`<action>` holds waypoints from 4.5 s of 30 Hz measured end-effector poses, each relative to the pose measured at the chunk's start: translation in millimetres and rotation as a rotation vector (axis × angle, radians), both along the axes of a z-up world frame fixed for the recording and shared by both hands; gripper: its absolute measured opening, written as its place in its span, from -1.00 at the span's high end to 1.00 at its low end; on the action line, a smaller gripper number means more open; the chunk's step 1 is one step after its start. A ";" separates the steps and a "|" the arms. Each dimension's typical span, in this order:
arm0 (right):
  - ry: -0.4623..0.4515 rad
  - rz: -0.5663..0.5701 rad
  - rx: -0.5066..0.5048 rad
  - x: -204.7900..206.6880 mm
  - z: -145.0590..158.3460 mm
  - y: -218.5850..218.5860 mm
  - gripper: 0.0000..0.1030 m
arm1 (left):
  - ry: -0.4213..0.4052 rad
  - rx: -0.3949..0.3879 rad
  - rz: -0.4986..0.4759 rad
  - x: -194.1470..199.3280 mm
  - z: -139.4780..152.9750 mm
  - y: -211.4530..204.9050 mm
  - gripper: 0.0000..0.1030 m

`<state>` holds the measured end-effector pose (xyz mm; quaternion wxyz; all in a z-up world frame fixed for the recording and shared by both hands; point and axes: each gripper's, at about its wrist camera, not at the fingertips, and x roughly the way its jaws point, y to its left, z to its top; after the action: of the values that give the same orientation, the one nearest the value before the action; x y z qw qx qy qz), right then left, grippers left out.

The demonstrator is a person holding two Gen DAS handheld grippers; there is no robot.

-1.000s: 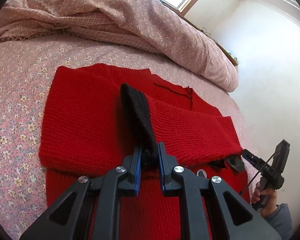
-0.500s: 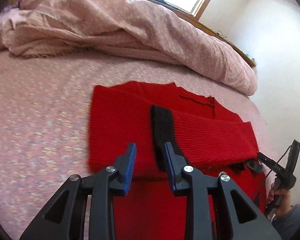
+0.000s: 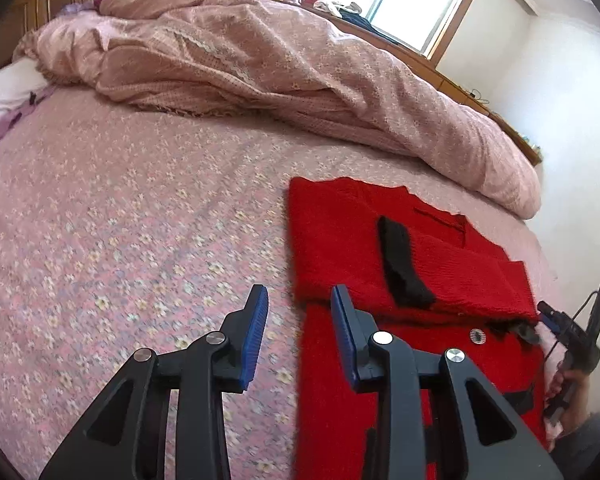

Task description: Fold small clothes

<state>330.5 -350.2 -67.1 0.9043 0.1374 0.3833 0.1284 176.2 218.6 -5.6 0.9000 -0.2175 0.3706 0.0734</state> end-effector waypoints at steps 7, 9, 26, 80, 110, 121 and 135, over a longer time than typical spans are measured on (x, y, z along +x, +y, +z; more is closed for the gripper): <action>0.087 -0.105 -0.059 16.9 -27.1 -13.9 1.00 | 0.034 0.030 -0.060 26.2 -9.3 -19.6 0.49; 0.093 -0.105 0.007 16.0 -27.7 -22.5 1.00 | 0.040 0.035 -0.085 31.8 -9.2 -27.8 0.49; 0.072 0.054 0.084 28.4 -16.5 18.0 0.47 | 0.053 0.086 -0.129 37.9 -14.7 -44.6 0.49; 0.140 0.311 0.555 -206.4 -54.4 -63.1 -0.58 | 0.173 -0.285 -0.106 -145.6 -43.0 -78.9 -0.15; 0.231 0.243 0.605 -200.4 -65.5 -58.6 -0.08 | 0.099 -0.553 -0.078 -160.7 -59.8 -55.9 -0.15; 0.256 0.229 0.537 -191.2 -68.2 -45.5 0.65 | 0.080 -0.495 -0.105 -133.2 -60.9 -65.6 -0.08; 0.189 0.221 0.484 -224.2 -39.5 -52.7 0.89 | 0.062 -0.568 -0.058 -177.2 -53.3 -49.6 0.99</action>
<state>106.3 -402.8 -106.6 0.7860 0.3179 0.4367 0.3006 -1.0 169.0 -59.0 0.7930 -0.4476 0.4099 -0.0527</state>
